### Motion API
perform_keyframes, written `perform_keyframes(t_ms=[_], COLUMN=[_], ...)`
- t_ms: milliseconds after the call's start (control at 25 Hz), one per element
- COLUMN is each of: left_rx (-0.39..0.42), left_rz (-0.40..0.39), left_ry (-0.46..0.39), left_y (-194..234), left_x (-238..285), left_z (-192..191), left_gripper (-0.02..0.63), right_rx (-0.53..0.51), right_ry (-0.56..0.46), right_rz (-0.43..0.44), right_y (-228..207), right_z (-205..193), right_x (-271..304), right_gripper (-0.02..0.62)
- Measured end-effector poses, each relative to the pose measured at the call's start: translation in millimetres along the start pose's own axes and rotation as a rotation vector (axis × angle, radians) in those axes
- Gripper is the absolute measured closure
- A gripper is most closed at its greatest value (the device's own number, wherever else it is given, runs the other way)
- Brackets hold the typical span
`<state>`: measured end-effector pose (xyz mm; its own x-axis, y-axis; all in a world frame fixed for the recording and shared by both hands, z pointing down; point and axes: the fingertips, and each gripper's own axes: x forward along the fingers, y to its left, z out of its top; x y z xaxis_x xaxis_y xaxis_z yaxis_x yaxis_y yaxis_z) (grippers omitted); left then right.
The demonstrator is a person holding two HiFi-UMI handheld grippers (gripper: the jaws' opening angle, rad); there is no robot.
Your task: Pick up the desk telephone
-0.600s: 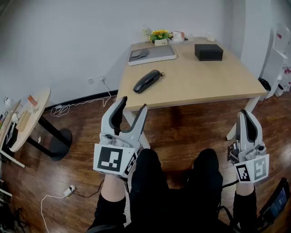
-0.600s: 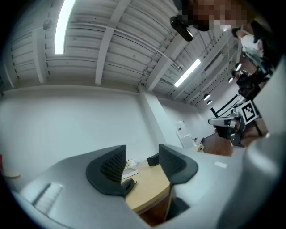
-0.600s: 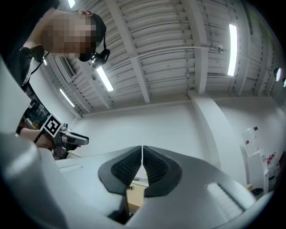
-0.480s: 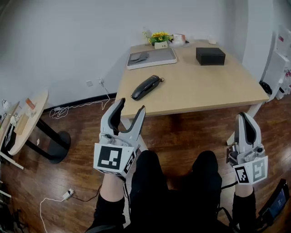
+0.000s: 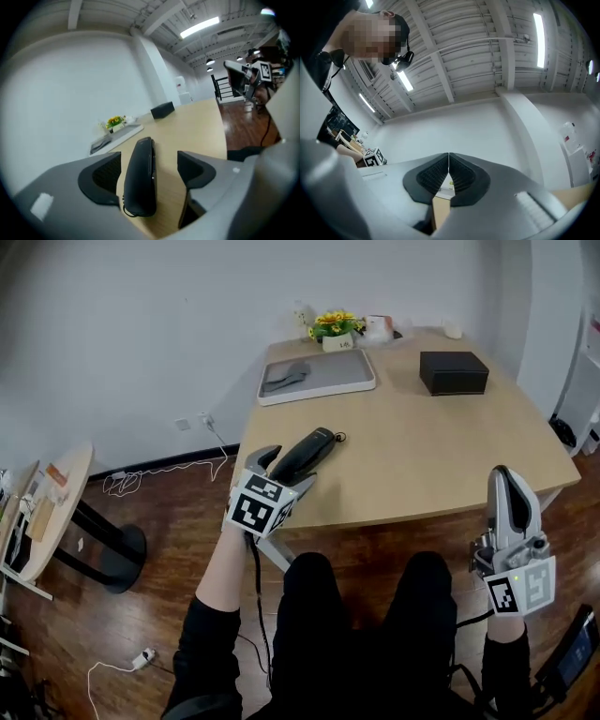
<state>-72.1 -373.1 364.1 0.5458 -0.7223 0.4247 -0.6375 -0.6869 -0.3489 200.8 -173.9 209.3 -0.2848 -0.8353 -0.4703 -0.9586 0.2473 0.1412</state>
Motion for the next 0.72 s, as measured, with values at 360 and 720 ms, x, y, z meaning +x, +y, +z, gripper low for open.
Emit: perform_keyframes(t_ms=[360, 720], left_rx=[-0.092, -0.239], left_rz=[-0.166, -0.231], left_ry=[0.196, 0.199], left_y=[10, 16], left_x=[58, 67], left_z=[-45, -44], left_gripper=[0.239, 0.323], right_rx=[0.044, 0.068], right_ry=[0.056, 0.084], right_rz=[0.037, 0.045], right_y=[-3, 1], right_z=[-51, -68], right_x=[36, 40], right_gripper=[0.595, 0.595])
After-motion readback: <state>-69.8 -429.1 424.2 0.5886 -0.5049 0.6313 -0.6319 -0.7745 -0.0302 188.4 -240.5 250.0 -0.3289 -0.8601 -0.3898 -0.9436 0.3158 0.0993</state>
